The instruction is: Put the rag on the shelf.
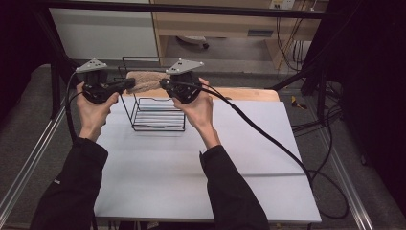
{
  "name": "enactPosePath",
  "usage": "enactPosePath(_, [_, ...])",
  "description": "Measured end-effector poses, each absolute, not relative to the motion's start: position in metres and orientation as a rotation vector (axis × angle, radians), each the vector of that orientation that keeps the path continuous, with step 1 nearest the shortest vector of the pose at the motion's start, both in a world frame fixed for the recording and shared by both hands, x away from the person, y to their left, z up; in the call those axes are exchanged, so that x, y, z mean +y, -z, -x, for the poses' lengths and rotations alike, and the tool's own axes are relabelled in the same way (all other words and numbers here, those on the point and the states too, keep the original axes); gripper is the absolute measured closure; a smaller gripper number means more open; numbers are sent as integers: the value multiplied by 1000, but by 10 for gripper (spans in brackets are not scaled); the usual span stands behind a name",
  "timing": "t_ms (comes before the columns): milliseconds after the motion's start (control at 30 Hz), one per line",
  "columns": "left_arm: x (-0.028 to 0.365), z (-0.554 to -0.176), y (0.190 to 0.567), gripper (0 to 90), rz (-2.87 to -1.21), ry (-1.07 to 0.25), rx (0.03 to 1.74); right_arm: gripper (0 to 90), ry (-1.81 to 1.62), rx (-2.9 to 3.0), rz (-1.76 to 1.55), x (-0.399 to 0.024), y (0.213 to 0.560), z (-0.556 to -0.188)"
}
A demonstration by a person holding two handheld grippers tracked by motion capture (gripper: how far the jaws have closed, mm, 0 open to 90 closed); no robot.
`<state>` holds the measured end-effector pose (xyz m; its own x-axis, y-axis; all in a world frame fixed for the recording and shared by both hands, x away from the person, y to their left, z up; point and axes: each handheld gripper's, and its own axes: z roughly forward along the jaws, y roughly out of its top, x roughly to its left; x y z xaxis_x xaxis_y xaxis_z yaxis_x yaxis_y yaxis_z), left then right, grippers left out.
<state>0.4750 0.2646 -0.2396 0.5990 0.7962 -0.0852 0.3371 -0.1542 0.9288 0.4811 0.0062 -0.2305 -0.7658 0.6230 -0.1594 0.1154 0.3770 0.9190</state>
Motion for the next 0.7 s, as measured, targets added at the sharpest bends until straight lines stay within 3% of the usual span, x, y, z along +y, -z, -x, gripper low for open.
enactPosePath(367, [265,-473,247,899,-1771,-556,912,779,-1469,2134,-653,-1,224,-480])
enactPosePath(567, [264,-473,254,898,-1782,-569,902,893,-1460,2184,-710,-2,234,-487])
enactPosePath(700, [263,-474,257,898,-1791,-587,900,900,-1438,2204,-745,-2,247,-493])
